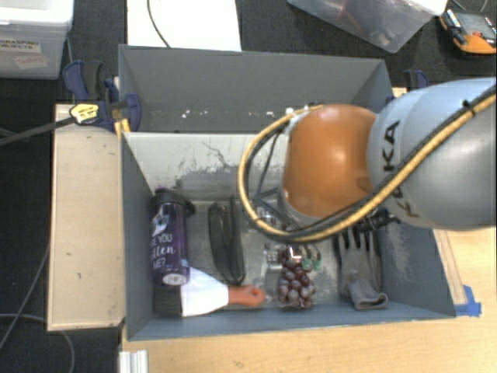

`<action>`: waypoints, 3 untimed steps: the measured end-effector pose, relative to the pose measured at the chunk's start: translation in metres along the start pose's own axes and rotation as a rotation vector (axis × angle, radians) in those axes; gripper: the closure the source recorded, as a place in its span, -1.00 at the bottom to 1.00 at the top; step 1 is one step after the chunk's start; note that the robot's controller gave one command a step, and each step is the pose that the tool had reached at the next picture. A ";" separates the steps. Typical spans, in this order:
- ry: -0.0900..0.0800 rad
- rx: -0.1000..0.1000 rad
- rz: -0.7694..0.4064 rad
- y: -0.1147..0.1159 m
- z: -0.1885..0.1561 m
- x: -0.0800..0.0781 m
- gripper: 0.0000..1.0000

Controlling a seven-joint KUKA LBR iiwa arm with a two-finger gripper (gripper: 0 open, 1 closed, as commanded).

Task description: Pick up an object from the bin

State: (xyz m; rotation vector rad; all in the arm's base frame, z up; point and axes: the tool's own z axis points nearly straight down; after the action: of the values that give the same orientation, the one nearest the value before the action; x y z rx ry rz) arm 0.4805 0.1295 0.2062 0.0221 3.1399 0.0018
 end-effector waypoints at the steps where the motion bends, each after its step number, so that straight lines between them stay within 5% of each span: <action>1: 0.000 0.000 -0.001 0.000 0.000 0.000 -1.00; 2: -0.001 0.000 0.006 -0.041 0.008 -0.001 -1.00; 3: -0.007 0.001 -0.015 -0.135 -0.017 -0.011 -1.00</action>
Offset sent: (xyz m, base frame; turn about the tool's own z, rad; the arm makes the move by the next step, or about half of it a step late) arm -0.0001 -0.0402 -0.0083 0.0044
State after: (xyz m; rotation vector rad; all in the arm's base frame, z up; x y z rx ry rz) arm 0.4892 -0.0053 0.2226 -0.0014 3.1333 -0.0003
